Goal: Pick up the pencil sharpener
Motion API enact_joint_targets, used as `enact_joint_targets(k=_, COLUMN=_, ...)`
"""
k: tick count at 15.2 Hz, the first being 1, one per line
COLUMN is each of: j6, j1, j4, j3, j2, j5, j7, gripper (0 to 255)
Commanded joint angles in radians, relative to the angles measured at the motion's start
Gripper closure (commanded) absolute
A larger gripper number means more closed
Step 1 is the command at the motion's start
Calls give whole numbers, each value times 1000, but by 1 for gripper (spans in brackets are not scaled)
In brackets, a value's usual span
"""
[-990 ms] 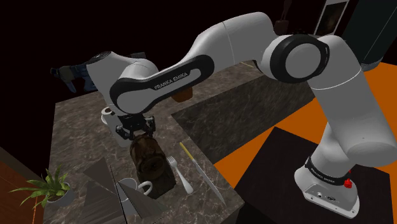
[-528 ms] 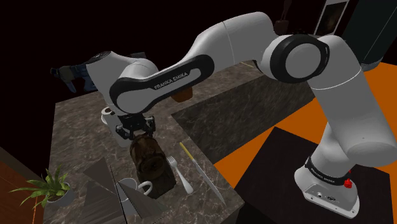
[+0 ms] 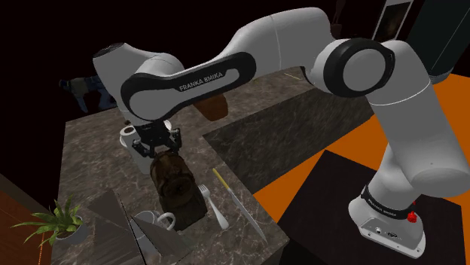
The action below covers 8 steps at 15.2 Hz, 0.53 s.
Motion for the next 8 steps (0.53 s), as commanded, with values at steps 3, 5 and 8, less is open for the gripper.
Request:
enact_joint_targets(k=3, j6=-58, j1=10, j4=65, j3=1, j2=2, j5=2, j7=-11, gripper=255)
enact_joint_targets(k=5, j6=-85, j1=16, j4=95, j3=1, j2=3, j5=3, j7=-15, gripper=255)
enact_joint_targets(k=8, j6=-102, j1=19, j4=113, j3=1, j2=4, j5=3, j7=-17, gripper=255)
